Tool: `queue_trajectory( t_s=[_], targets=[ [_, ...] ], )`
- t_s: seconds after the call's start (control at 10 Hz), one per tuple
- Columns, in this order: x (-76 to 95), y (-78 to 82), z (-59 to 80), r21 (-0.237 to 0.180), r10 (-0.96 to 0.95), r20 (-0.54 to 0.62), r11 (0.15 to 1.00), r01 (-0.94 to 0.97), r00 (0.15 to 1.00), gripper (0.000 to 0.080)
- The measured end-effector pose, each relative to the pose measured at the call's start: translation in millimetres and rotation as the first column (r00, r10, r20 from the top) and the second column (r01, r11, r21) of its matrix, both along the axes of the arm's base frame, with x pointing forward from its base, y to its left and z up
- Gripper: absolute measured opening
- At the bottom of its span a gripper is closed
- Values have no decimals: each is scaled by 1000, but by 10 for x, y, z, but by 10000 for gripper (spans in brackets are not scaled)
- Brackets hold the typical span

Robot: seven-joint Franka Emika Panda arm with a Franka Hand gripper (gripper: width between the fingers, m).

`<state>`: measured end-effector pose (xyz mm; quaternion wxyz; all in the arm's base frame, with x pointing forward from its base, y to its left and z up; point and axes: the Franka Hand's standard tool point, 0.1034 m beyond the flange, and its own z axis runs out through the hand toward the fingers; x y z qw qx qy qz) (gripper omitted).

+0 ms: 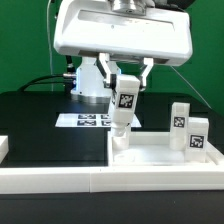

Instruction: Assemble square table

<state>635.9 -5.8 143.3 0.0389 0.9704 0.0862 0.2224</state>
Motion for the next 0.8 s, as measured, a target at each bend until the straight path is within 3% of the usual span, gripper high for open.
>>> queue_trajectory(
  t_s=[0.2,0.4,0.6,0.8],
  targets=[
    [-36,-10,-42,9,-13,-9,1000,13,1000,291],
    [-122,109,-156,31,-24,-31,999,25,999,291],
    [-146,181,-233,30,-16,-35,999,17,999,291],
    [-159,151,-292,24,-16,-40,1000,17,999,291]
  ],
)
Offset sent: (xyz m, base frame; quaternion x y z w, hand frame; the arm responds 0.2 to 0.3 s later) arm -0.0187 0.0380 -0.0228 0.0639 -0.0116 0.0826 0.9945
